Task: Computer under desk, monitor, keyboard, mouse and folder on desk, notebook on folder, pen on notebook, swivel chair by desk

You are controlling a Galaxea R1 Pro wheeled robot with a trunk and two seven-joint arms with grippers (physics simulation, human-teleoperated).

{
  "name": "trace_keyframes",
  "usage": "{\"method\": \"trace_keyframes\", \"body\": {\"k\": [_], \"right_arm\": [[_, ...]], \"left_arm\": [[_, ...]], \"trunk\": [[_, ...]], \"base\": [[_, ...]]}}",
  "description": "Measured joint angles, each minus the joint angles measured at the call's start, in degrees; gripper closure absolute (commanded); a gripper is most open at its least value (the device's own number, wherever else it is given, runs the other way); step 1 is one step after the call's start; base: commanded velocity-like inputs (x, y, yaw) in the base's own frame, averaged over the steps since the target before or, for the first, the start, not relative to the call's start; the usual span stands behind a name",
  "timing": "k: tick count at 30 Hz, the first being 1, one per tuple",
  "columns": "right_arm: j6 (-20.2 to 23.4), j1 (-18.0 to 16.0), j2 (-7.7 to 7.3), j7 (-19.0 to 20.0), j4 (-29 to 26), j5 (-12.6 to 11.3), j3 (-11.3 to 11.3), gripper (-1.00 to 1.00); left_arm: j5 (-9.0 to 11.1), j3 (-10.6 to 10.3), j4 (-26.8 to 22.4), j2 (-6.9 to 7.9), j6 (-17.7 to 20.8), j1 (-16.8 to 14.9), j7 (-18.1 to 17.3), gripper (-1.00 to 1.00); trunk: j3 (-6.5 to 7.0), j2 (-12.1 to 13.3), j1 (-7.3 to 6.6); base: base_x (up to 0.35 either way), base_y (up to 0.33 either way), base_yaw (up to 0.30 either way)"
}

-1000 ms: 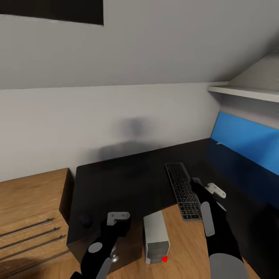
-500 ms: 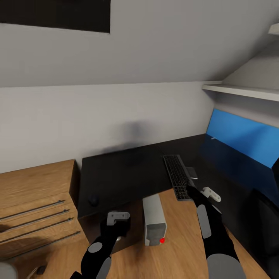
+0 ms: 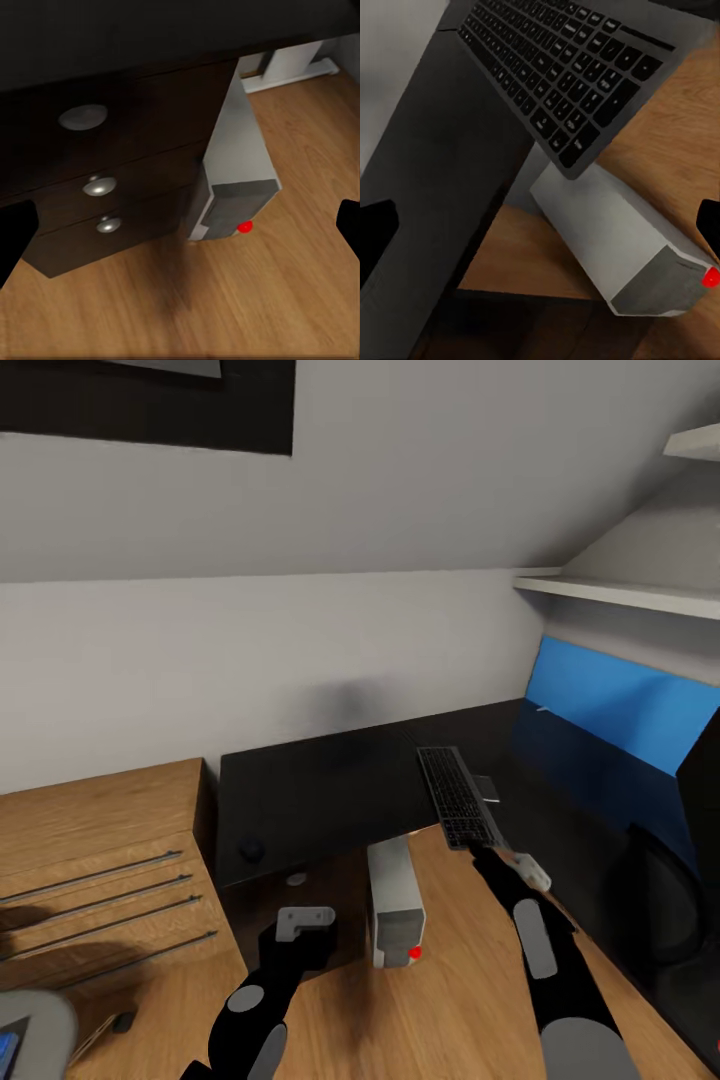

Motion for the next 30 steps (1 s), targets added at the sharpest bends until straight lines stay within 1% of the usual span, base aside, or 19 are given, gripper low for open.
{"method": "trace_keyframes", "body": {"k": [1, 2, 4, 7, 9, 15, 21, 24, 27, 30], "right_arm": [[0.3, 0.0, -0.77, 0.1, 0.6, -2.5, 0.1, -1.00], [0.5, 0.0, -1.15, 0.1, 1.0, -3.7, 0.1, -1.00], [1.5, 0.0, -2.56, 0.2, 2.5, -8.0, 0.2, -1.00], [1.9, 0.0, -3.54, 0.3, 3.0, -10.4, 0.3, -1.00], [2.1, 0.0, -3.94, 0.3, 2.6, -11.4, 0.4, -1.00], [2.1, 0.0, -4.24, 0.7, 1.9, -12.1, 0.4, -1.00], [2.2, 0.0, -4.30, 4.3, 1.8, -12.0, 0.4, -1.00], [2.2, 0.0, -4.31, 5.5, 1.8, -11.9, 0.4, -1.00], [2.0, 0.0, -4.26, 6.2, 2.0, -11.8, 0.3, -1.00], [1.8, 0.0, -4.19, 6.0, 2.1, -11.7, 0.3, -1.00]], "left_arm": [[0.0, 0.0, -0.1, -0.03, 0.0, 0.0, 0.0, -1.00], [0.0, -0.1, -0.1, -0.05, 0.0, 0.0, 0.0, -1.00], [0.0, -0.6, -0.2, -0.09, 0.0, 0.0, 0.0, -1.00], [0.0, -1.0, -0.3, -0.11, 0.0, 0.0, 0.0, -1.00], [0.0, -1.1, -0.4, -0.16, 0.0, 0.0, 0.0, -1.00], [0.0, -1.3, -0.4, -0.20, 0.0, 0.0, 0.0, -1.00], [0.0, -1.3, -0.4, -0.21, 0.0, 0.0, 0.0, -1.00], [0.0, -1.3, -0.4, -0.23, 0.0, 0.0, 0.1, -1.00], [0.0, -1.3, -0.4, -0.22, 0.0, 0.0, 0.1, -1.00], [0.0, -1.3, -0.4, -0.26, 0.0, 0.0, 0.1, -1.00]], "trunk": [[0.00, 0.0, 0.00], [0.00, 0.0, 0.00], [-0.18, -0.4, 0.21], [-0.72, -1.6, 0.87], [-1.07, -2.4, 1.31], [-2.15, -4.8, 2.63], [-3.23, -7.2, 3.94], [-3.77, -8.4, 4.60], [-4.31, -9.6, 5.26], [-4.85, -10.8, 5.92]], "base": [[-0.012, 0.000, 0.000], [-0.007, 0.000, 0.000], [-0.004, 0.000, 0.000], [-0.002, 0.000, 0.000], [0.000, 0.000, 0.000], [0.000, 0.000, 0.000], [0.000, 0.000, 0.000], [0.000, 0.000, 0.000], [0.000, 0.000, 0.000], [0.000, 0.000, 0.000]]}}
